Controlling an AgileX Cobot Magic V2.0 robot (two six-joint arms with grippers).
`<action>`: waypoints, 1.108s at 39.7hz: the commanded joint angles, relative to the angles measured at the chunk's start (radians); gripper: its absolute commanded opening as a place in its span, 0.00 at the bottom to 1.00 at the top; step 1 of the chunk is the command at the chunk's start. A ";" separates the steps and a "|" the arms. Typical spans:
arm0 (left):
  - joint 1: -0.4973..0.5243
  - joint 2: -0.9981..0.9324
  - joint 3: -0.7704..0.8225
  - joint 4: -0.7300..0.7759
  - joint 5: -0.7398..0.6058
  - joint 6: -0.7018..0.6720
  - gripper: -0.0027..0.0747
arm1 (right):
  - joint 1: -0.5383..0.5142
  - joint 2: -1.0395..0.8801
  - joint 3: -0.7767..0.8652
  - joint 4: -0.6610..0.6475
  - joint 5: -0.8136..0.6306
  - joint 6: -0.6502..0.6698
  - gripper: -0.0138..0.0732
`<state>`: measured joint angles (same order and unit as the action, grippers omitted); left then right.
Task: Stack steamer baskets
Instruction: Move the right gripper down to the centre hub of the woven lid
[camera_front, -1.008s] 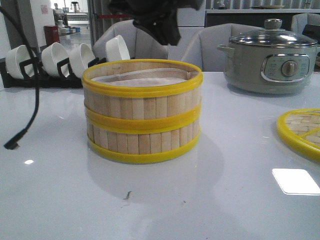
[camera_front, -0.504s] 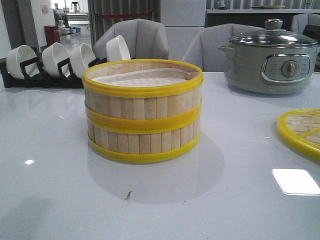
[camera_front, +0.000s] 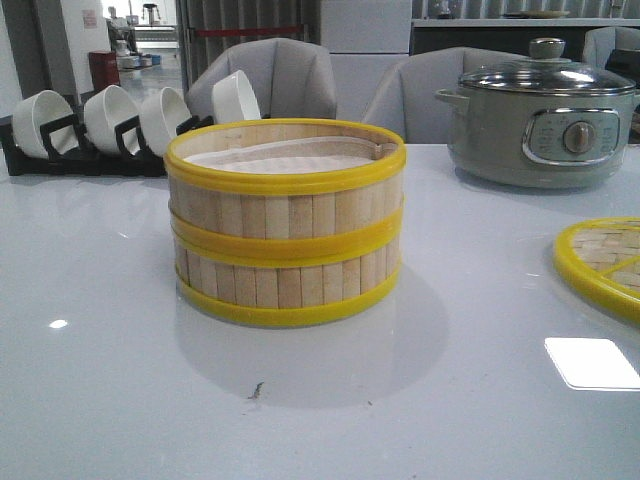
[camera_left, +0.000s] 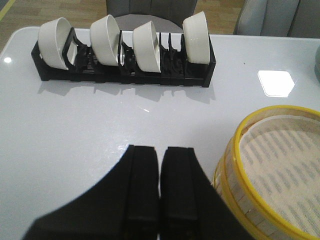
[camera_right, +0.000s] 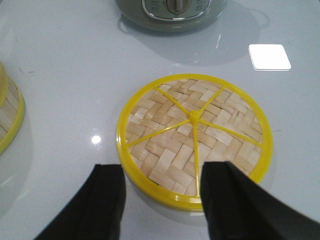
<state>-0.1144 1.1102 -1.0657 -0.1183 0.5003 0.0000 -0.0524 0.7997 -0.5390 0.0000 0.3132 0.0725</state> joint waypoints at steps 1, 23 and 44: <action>0.015 -0.109 0.099 -0.013 -0.145 0.000 0.14 | 0.004 -0.004 -0.031 -0.011 -0.071 -0.003 0.67; 0.019 -0.395 0.587 -0.025 -0.344 -0.055 0.14 | 0.004 -0.003 -0.031 -0.011 -0.070 -0.003 0.67; 0.019 -0.395 0.596 -0.009 -0.333 -0.053 0.14 | 0.004 -0.003 -0.031 -0.011 -0.008 -0.003 0.23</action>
<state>-0.0953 0.7210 -0.4416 -0.1265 0.2514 -0.0465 -0.0505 0.7997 -0.5390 0.0000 0.3570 0.0725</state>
